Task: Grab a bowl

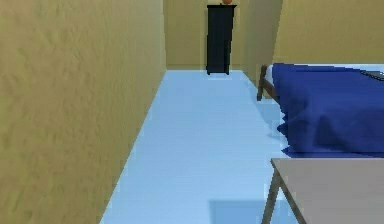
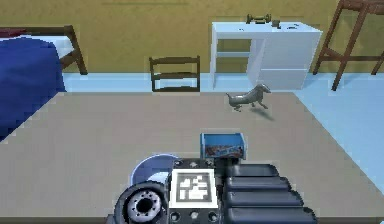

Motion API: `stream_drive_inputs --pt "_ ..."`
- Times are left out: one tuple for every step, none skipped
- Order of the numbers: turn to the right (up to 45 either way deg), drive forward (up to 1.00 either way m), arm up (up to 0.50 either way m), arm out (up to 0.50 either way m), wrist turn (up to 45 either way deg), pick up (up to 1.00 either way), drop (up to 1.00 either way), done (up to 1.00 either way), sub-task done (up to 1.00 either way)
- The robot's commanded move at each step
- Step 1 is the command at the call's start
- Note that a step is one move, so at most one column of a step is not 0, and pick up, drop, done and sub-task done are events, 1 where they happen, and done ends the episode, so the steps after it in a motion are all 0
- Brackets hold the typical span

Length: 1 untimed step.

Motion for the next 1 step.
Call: stream_drive_inputs --pt "0.0 0.0 0.0 0.1 0.0 0.0 0.0 0.0 0.0"
